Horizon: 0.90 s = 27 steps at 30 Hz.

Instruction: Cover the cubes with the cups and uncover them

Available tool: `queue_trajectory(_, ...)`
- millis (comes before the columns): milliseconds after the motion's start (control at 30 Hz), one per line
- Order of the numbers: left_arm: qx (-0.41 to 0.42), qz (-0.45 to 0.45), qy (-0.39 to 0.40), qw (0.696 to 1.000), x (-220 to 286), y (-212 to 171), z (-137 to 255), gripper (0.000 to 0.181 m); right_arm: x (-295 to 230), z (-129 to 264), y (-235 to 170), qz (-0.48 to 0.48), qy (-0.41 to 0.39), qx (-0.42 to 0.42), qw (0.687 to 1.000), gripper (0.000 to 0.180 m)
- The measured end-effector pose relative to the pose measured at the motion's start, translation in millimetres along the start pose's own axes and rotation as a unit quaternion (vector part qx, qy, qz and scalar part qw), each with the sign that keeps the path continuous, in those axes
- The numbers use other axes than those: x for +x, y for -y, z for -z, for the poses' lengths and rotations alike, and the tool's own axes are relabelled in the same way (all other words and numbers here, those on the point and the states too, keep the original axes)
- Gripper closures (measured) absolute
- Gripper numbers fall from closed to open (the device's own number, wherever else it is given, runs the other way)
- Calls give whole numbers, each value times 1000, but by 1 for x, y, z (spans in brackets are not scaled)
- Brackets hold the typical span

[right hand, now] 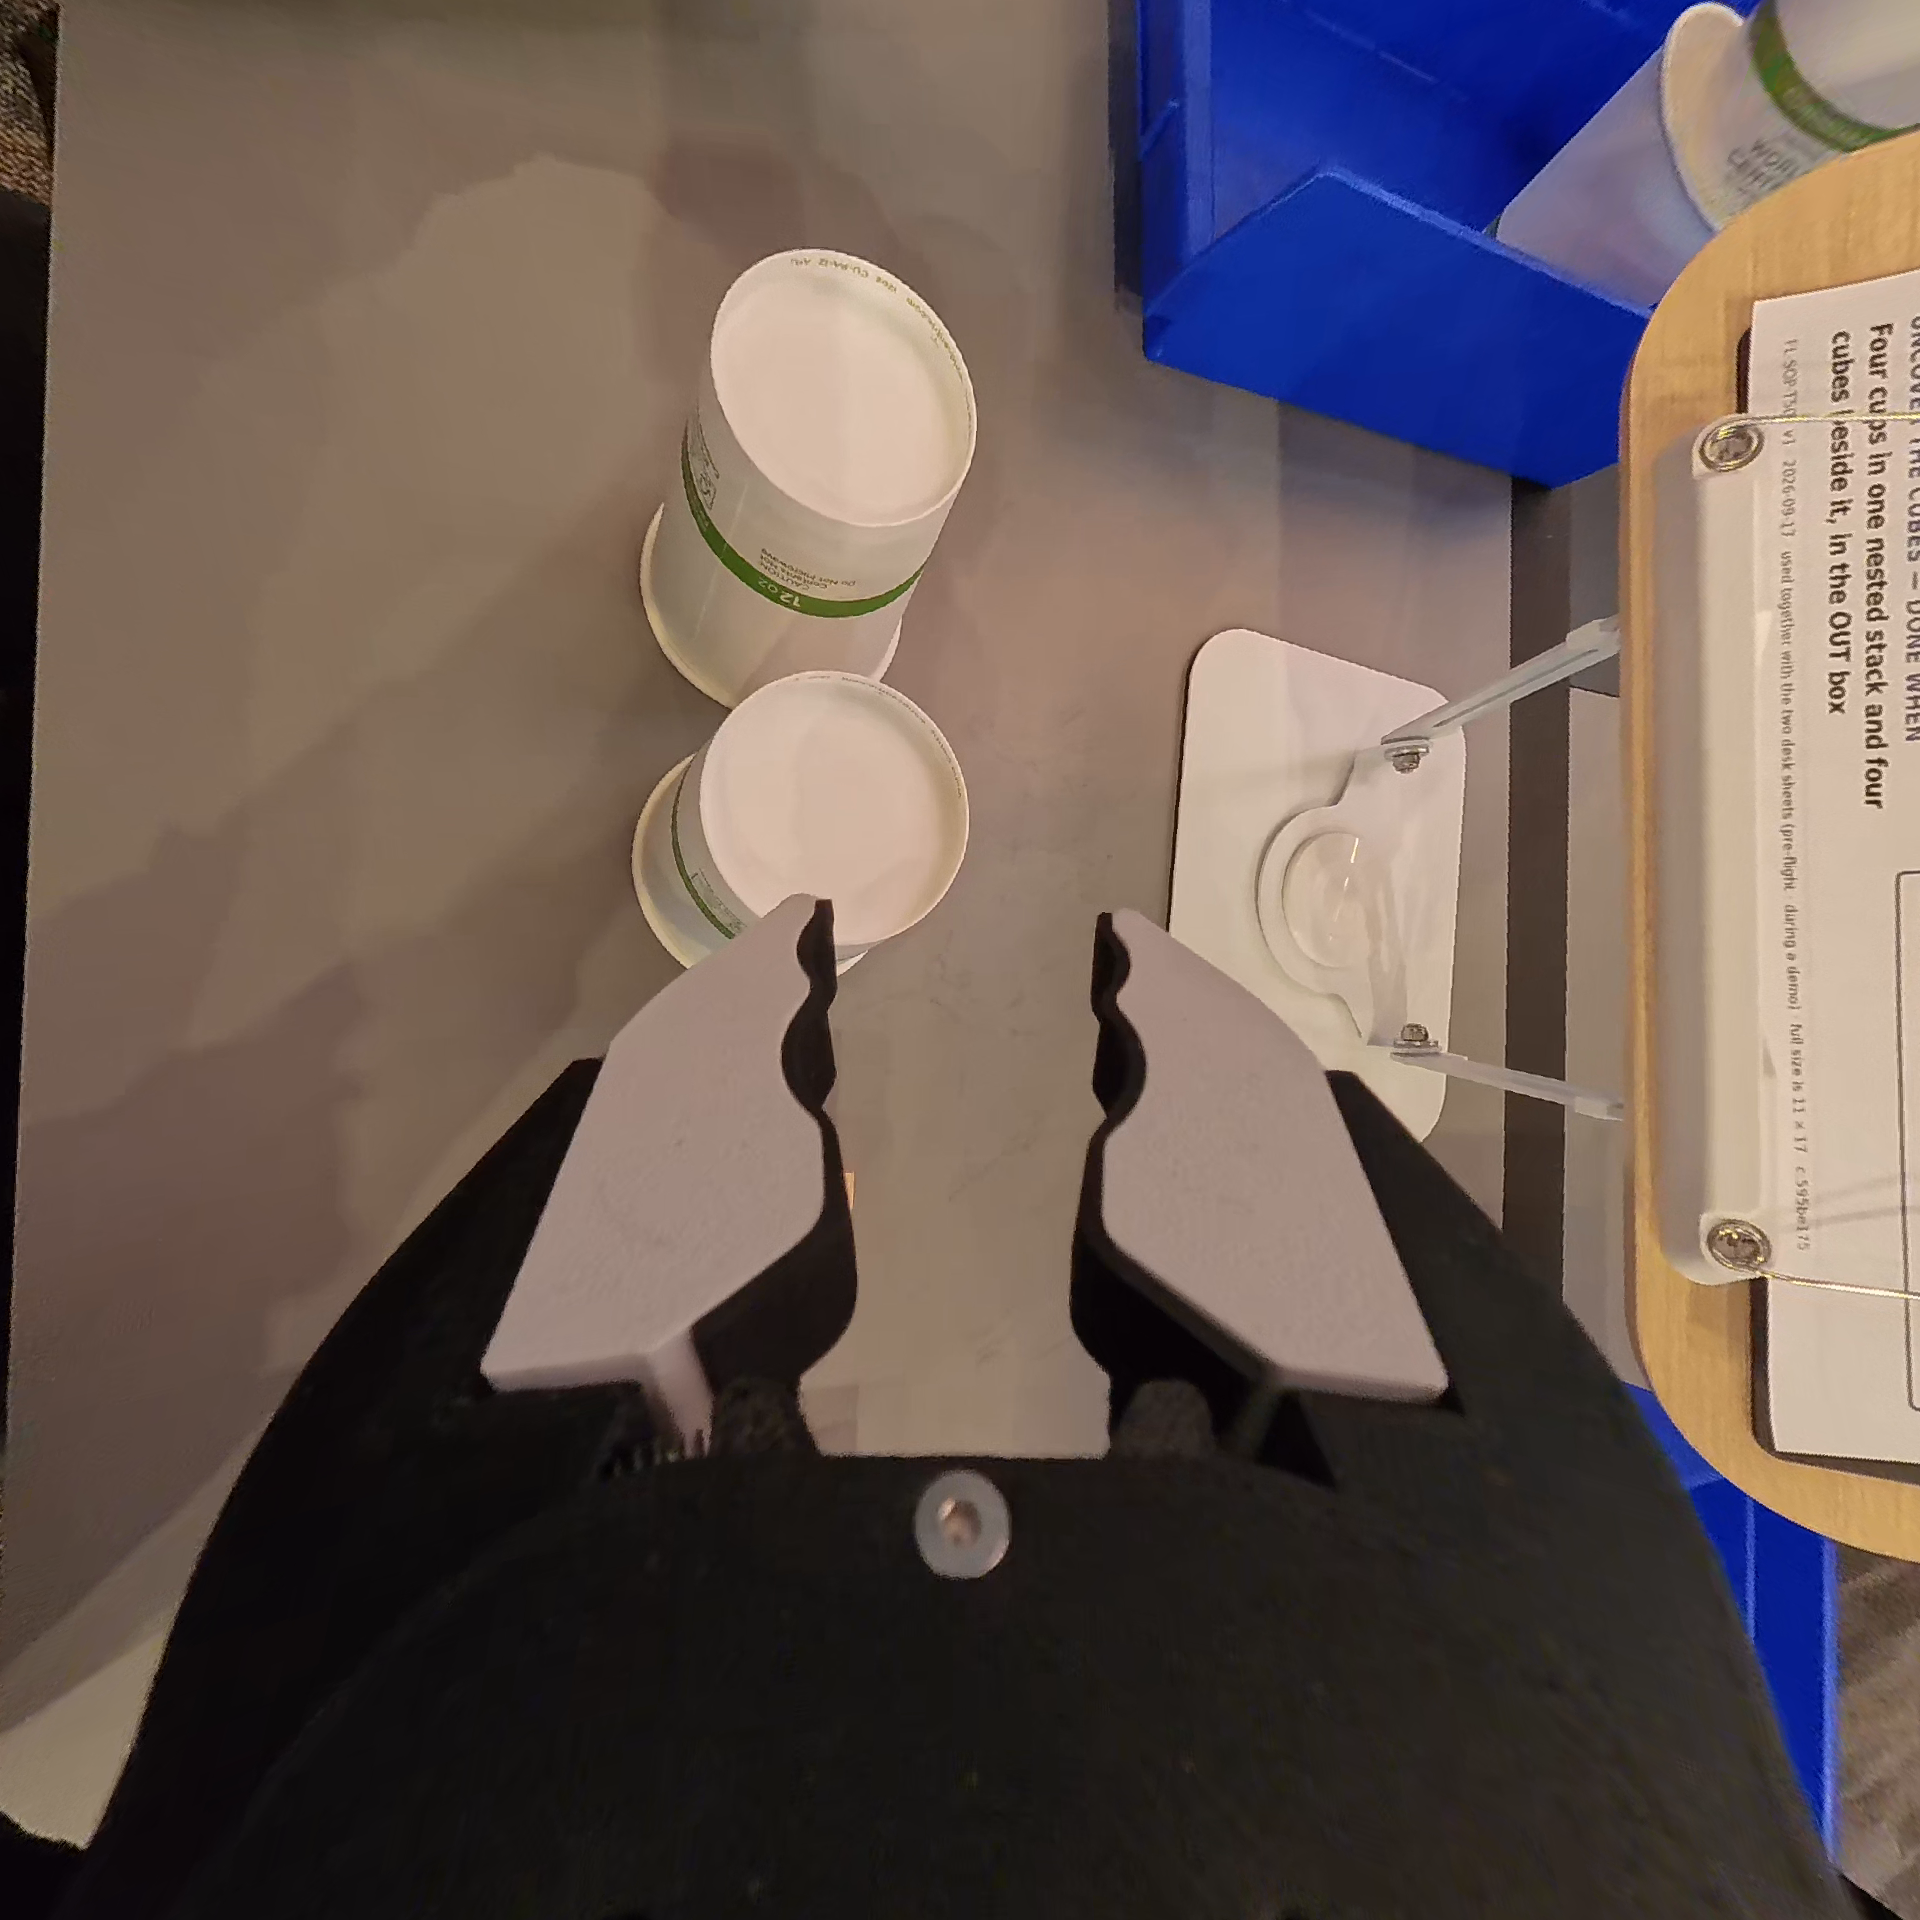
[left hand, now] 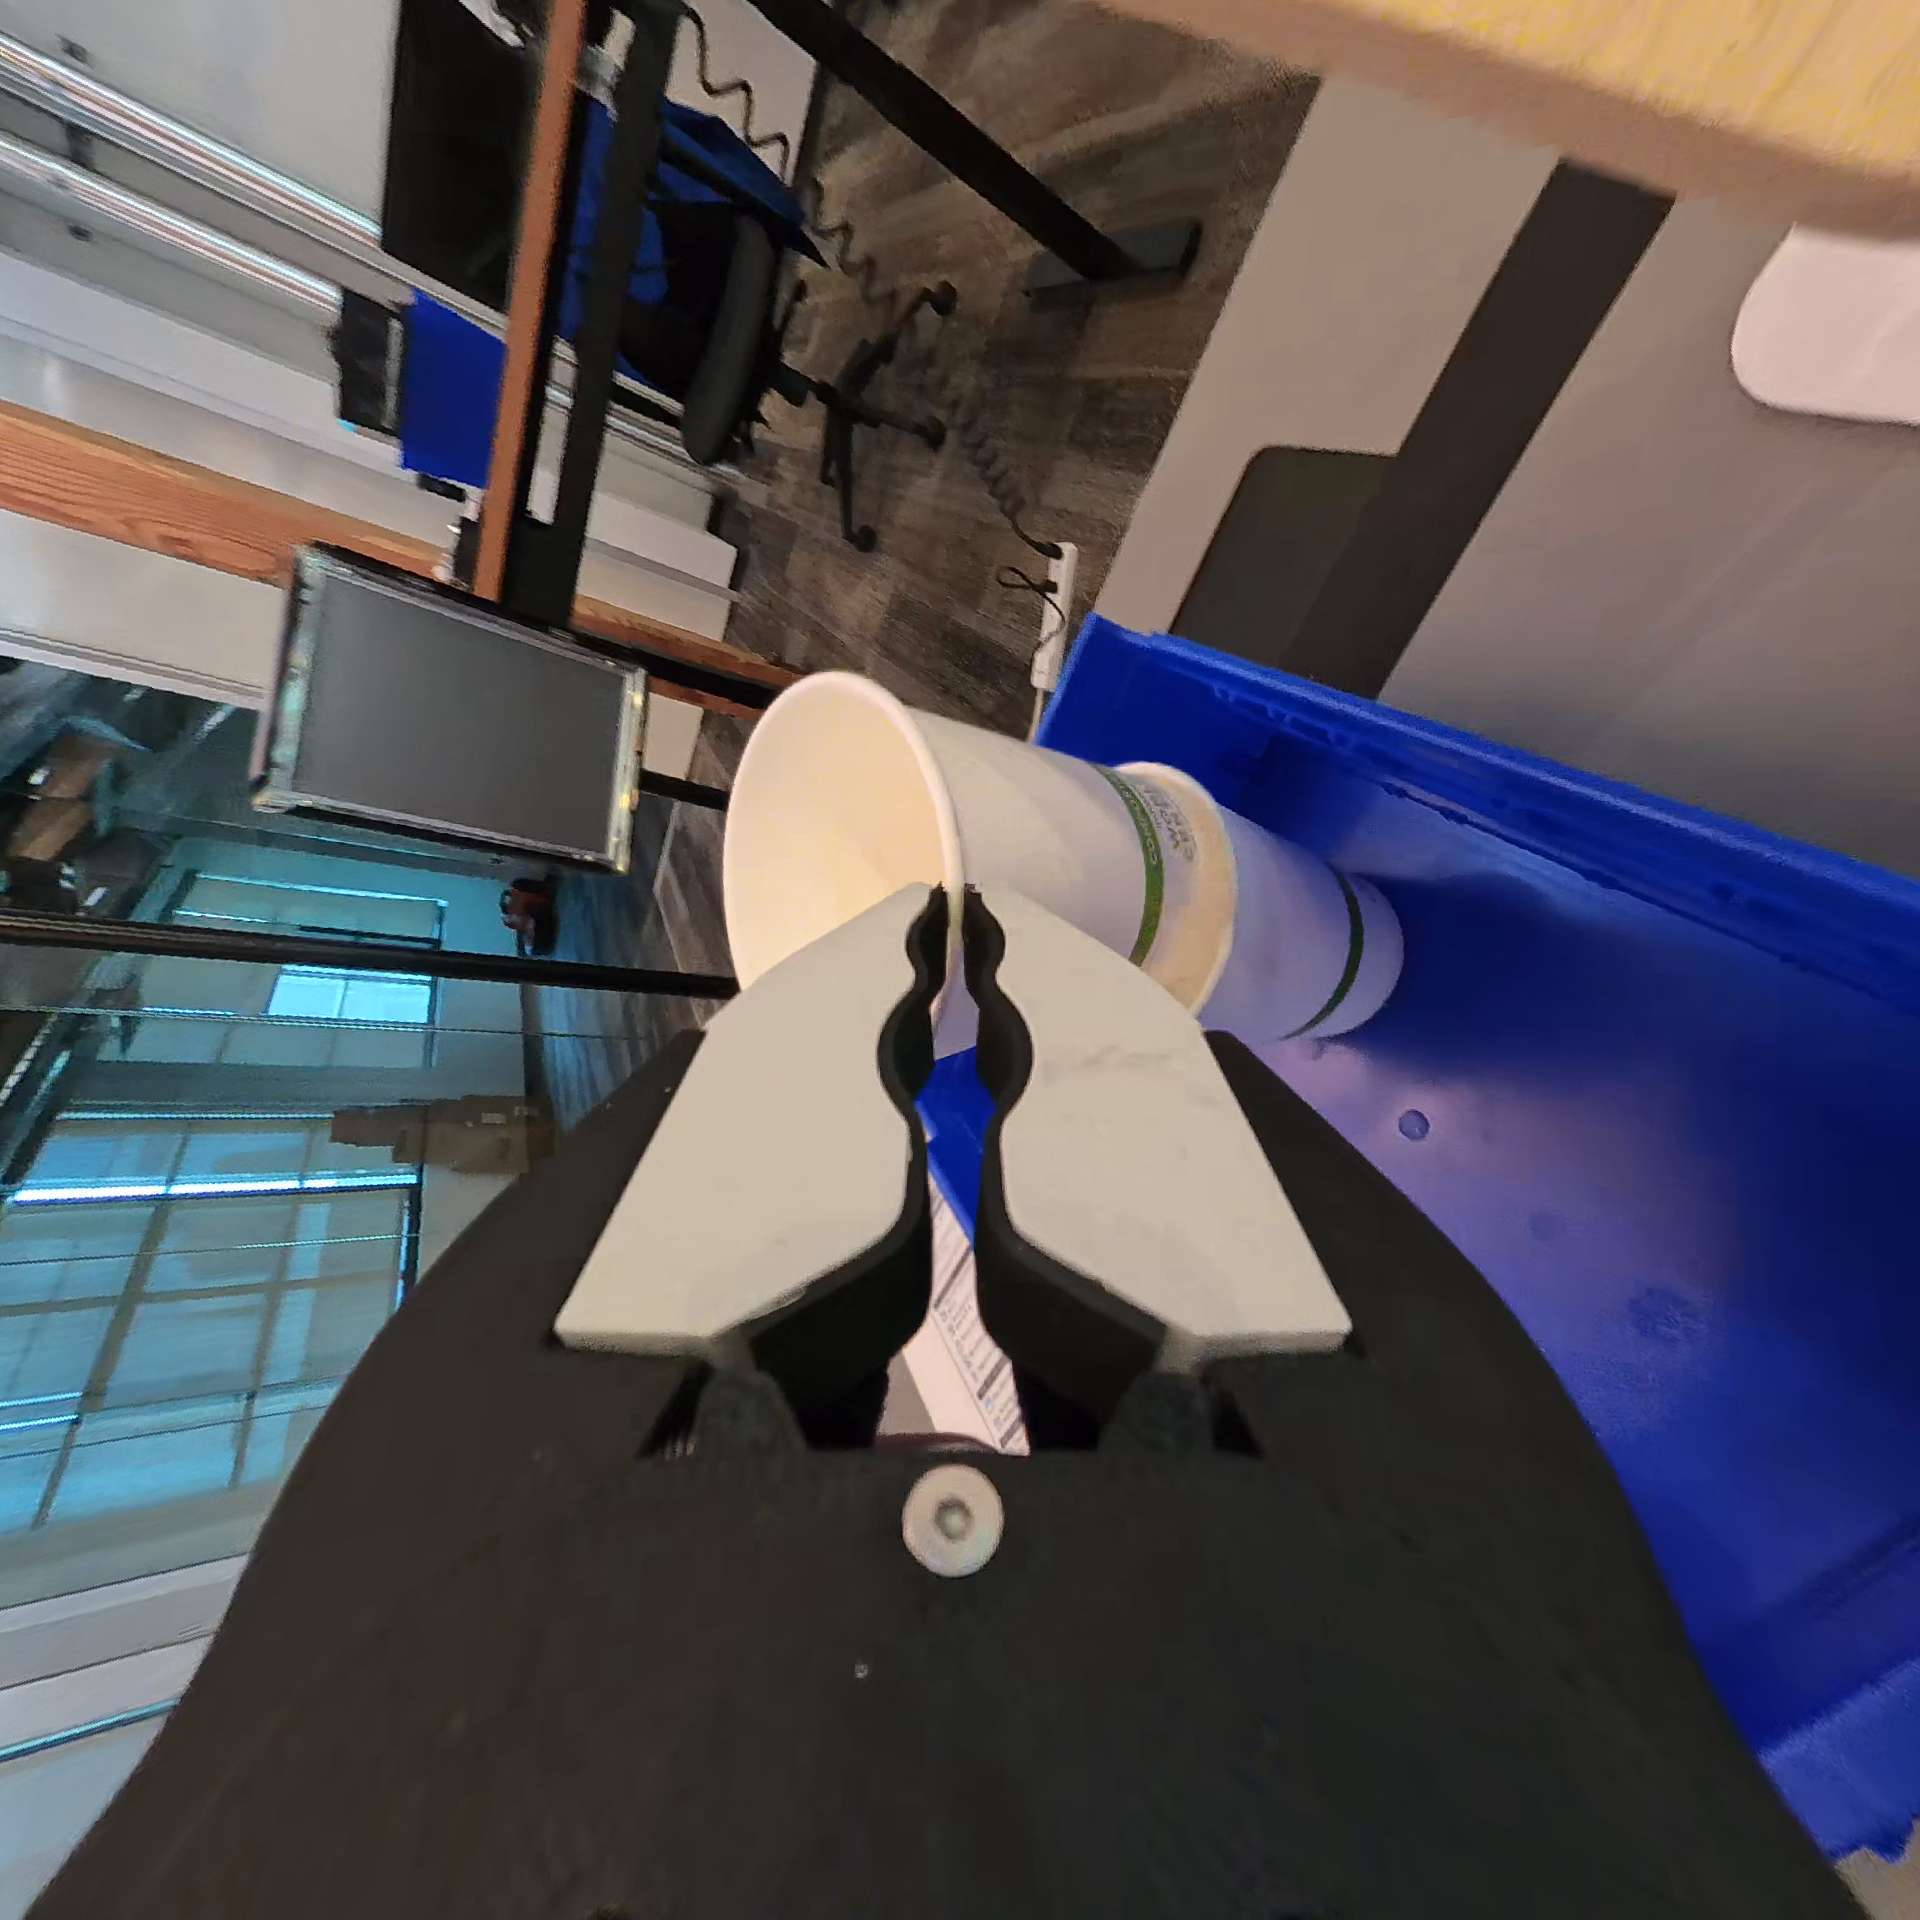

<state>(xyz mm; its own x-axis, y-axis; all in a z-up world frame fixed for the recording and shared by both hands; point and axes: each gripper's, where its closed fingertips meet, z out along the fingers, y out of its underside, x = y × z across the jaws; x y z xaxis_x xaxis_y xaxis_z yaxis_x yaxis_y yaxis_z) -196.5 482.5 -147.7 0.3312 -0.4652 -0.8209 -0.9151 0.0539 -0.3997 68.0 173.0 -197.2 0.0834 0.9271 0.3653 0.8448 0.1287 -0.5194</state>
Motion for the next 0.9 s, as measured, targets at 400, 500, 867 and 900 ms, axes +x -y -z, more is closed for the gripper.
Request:
queue_trajectory(400,139,39,88,986,-42,61,88,178,16,9,18,-18,-44,51,998,126)
queue_trajectory(500,205,61,103,971,-49,85,122,178,26,13,27,-37,-63,87,994,118)
queue_trajectory(867,450,145,8,881,-24,172,223,178,71,36,57,-89,-182,238,950,99)
queue_trajectory(900,469,154,-14,870,-18,179,228,178,75,40,58,-89,-202,249,943,94)
